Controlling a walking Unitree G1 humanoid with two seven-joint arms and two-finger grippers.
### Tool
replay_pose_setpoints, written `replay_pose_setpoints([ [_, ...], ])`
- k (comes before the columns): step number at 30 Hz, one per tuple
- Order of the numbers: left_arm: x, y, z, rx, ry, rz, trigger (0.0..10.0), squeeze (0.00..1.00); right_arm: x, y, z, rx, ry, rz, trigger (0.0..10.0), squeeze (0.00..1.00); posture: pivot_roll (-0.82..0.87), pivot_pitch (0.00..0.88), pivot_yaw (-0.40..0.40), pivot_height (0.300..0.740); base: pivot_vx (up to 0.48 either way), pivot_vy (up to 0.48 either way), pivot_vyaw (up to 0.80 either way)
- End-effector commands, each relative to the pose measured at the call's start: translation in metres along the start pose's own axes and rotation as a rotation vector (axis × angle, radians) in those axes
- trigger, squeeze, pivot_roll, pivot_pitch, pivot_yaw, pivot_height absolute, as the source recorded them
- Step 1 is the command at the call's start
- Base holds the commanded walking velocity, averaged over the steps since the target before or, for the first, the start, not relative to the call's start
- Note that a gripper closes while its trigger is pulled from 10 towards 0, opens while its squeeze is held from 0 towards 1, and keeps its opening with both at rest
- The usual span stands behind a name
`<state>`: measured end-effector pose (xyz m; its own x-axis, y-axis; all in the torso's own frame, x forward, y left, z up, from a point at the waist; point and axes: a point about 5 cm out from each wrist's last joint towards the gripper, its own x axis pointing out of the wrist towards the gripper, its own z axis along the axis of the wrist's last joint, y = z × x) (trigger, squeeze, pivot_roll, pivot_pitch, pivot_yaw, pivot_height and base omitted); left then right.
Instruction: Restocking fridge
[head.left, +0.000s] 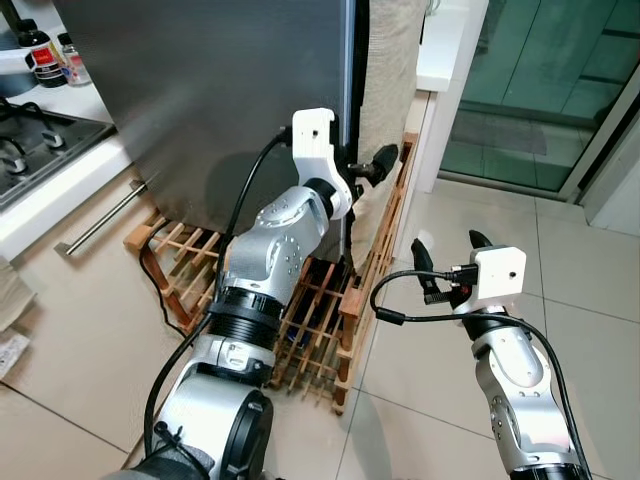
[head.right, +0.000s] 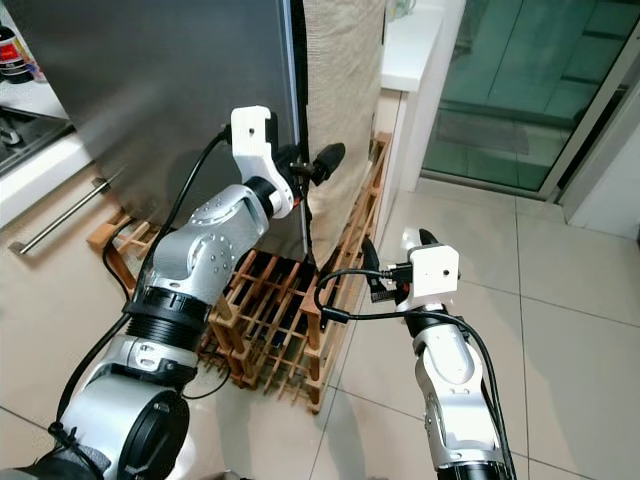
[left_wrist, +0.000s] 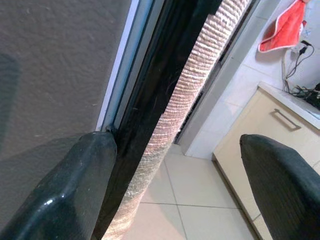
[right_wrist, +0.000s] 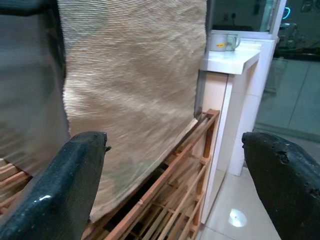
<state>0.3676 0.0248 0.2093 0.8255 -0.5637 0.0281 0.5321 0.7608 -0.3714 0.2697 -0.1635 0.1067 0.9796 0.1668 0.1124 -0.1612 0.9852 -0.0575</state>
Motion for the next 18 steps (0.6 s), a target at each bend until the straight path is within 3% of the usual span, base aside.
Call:
replay_pose_setpoints([
  [1,0.013,-0.031,0.005,-0.023,-0.018,-0.1,10.0,0.0,0.002,0.002,-0.002,0.004,0.01,0.005,10.0,0.0,-0.1,0.0,0.062,0.74,0.0,0.0,0.0],
  [5,0.023,-0.05,-0.016,-0.033,0.063,-0.182,10.0,0.0,0.005,0.003,0.0,0.002,0.007,0.007,10.0,0.0,-0.12,0.0,0.064,0.74,0.0,0.0,0.0],
  [11,0.025,-0.069,-0.02,-0.075,0.075,-0.3,10.0,0.0,0.006,0.003,0.001,0.003,0.002,0.003,10.0,0.0,-0.12,0.0,0.069,0.74,0.0,0.0,0.0],
  [15,0.021,-0.096,-0.016,-0.169,0.048,-0.507,10.0,0.0,0.007,0.005,0.0,0.004,0.001,0.007,10.0,0.0,-0.12,0.0,0.067,0.74,0.0,0.0,0.0],
  [18,0.019,-0.11,-0.005,-0.259,-0.012,-0.6,10.0,0.0,0.008,0.007,0.0,0.005,0.001,0.015,10.0,0.0,-0.12,0.0,0.072,0.74,0.0,0.0,0.0],
])
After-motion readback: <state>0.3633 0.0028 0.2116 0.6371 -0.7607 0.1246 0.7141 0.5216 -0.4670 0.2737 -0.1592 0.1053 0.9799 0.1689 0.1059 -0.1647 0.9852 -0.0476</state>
